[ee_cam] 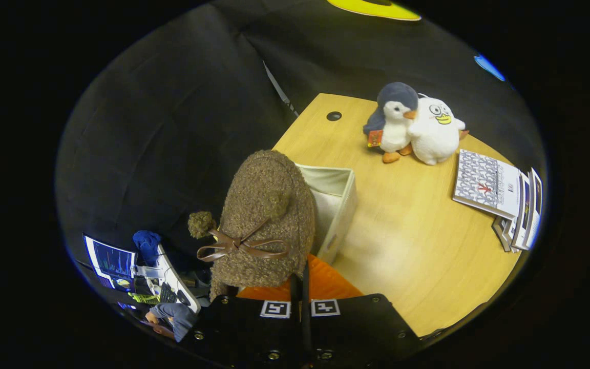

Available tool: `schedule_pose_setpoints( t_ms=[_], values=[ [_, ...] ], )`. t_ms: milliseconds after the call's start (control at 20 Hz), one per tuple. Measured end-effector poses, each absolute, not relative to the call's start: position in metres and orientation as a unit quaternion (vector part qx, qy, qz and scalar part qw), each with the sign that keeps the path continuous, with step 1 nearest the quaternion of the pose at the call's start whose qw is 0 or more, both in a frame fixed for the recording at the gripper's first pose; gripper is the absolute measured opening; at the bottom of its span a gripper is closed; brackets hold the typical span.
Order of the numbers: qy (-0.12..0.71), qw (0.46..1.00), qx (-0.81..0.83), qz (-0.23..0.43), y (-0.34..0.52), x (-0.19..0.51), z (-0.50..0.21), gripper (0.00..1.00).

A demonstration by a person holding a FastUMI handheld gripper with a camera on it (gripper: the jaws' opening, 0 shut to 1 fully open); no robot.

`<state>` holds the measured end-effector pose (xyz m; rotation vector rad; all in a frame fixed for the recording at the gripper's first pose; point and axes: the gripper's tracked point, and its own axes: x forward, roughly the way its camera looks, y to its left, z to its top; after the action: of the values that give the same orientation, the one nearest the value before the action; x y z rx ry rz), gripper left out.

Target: Open the storage box then place both shoes into the box .Put the left shoe in first, then the right shoe, with the right side of both shoes facing outward in a uniform manner.

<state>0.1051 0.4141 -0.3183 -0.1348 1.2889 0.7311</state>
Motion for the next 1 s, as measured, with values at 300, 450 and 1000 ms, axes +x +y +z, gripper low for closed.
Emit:
schedule_pose_setpoints(
  t_ms=[300, 450, 1000],
  values=[
    [0.584, 0.734, -0.125, 0.324, 0.459, 0.13, -0.373, 0.01],
    [0.591, 0.729, -0.144, 0.314, 0.473, 0.132, -0.405, 0.01],
    [0.616, 0.717, -0.132, 0.298, 0.488, 0.113, -0.47, 0.17]
  ],
)
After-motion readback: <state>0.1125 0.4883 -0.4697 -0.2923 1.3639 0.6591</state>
